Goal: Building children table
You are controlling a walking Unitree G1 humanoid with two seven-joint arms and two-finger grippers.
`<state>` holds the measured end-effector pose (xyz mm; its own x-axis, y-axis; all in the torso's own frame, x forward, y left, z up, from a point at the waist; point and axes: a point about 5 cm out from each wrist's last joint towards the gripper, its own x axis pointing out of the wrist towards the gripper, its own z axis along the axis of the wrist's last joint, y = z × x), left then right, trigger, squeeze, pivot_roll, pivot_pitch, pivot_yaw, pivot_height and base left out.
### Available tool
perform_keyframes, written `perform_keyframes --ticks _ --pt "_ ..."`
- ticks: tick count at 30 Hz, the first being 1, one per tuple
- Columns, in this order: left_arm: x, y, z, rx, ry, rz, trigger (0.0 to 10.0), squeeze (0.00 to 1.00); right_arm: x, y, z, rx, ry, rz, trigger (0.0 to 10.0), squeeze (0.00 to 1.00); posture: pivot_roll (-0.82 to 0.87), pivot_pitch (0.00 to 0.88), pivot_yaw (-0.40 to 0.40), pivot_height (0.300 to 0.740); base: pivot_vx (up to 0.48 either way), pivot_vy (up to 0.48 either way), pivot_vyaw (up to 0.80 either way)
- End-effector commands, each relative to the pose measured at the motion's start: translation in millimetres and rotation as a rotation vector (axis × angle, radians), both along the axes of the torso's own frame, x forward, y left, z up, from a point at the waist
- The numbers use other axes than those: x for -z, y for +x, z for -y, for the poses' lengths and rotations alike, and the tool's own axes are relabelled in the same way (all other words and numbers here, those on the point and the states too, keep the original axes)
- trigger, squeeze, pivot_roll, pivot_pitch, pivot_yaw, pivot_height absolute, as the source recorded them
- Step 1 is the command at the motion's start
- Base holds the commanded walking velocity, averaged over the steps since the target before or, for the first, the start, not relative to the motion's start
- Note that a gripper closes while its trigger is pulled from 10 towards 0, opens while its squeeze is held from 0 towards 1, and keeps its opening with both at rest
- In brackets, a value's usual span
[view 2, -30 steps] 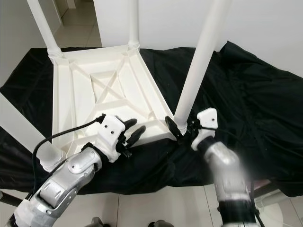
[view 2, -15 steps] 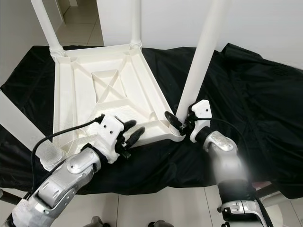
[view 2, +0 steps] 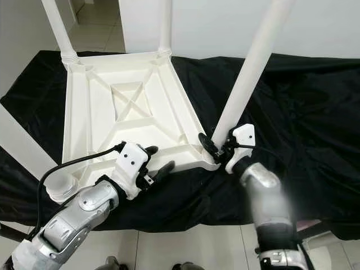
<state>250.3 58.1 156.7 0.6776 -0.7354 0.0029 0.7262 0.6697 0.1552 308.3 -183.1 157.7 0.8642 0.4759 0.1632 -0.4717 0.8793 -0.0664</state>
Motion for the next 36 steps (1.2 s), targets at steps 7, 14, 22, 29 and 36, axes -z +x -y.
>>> perform_keyframes --ticks 7,14,22,29,36 --pt "0 -10.2 5.5 0.146 0.002 -0.028 10.0 0.00 0 -11.5 -9.2 0.325 0.085 -0.004 10.0 0.00 -0.04 0.121 -0.061 0.740 0.000 0.000 0.00" --pt "-3 -8.4 6.7 0.117 -0.054 -0.065 10.0 0.00 5 -18.5 -14.7 0.503 0.100 -0.023 10.0 0.00 -0.05 0.128 -0.061 0.740 0.000 0.000 0.00" --pt "-1 -7.1 6.9 0.088 -0.047 -0.052 10.0 0.00 21 -32.3 -32.7 0.713 0.151 -0.100 10.0 0.00 -0.04 0.125 -0.058 0.740 0.000 0.000 0.00" --pt "-2 -4.9 6.0 0.074 -0.042 -0.051 10.0 0.00 17 -38.5 -36.0 0.718 0.162 -0.094 10.0 1.00 -0.05 0.130 -0.055 0.740 0.000 0.000 0.00" --pt "-1 -5.7 7.9 0.077 -0.042 -0.049 10.0 0.00 14 -40.1 -34.4 0.688 0.172 -0.069 10.0 1.00 -0.06 0.130 -0.049 0.740 0.000 0.000 0.00"
